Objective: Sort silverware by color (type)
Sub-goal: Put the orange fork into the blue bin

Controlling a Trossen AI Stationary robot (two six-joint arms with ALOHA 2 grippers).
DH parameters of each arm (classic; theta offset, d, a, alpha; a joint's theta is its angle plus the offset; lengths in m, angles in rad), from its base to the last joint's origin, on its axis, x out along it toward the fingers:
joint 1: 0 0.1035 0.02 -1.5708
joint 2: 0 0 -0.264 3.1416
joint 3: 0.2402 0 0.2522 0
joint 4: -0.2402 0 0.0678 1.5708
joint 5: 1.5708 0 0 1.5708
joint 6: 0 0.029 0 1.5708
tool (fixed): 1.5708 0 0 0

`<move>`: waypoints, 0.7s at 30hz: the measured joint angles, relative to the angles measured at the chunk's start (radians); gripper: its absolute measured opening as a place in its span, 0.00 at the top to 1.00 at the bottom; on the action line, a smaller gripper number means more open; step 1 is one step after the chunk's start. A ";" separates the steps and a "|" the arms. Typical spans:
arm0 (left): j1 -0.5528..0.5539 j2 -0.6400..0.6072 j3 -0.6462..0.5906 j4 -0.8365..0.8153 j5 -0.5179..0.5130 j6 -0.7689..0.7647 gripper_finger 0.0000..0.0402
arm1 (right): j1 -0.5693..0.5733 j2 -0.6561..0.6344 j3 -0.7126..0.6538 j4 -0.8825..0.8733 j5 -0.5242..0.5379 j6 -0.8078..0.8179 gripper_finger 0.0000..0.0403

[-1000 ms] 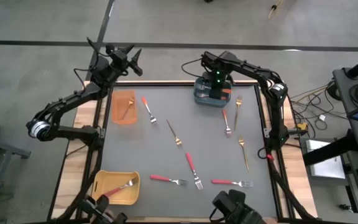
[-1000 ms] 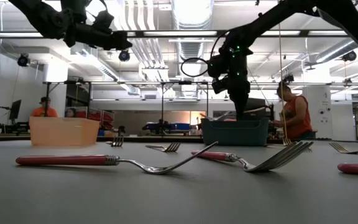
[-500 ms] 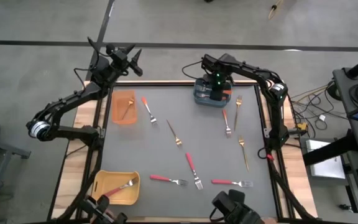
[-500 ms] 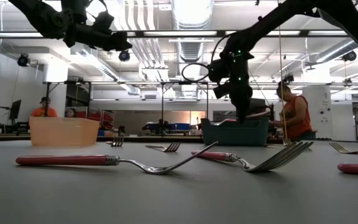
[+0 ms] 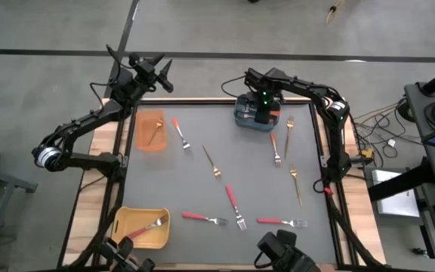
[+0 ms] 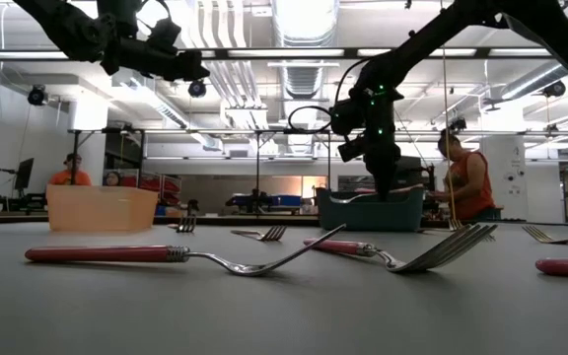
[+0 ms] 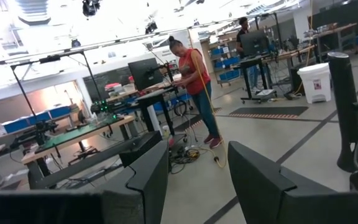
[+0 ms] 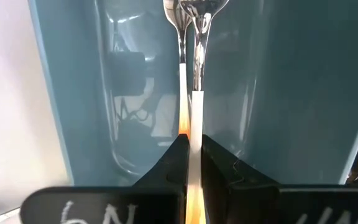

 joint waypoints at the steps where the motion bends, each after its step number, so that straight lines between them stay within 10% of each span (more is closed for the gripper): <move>1: 0.000 0.000 0.000 0.000 0.000 0.000 0.63 | 0.000 0.000 0.000 0.005 0.000 0.000 0.97; 21: 0.000 0.000 0.000 -0.001 0.001 -0.009 0.63 | -0.002 0.000 0.000 0.016 0.027 0.031 0.81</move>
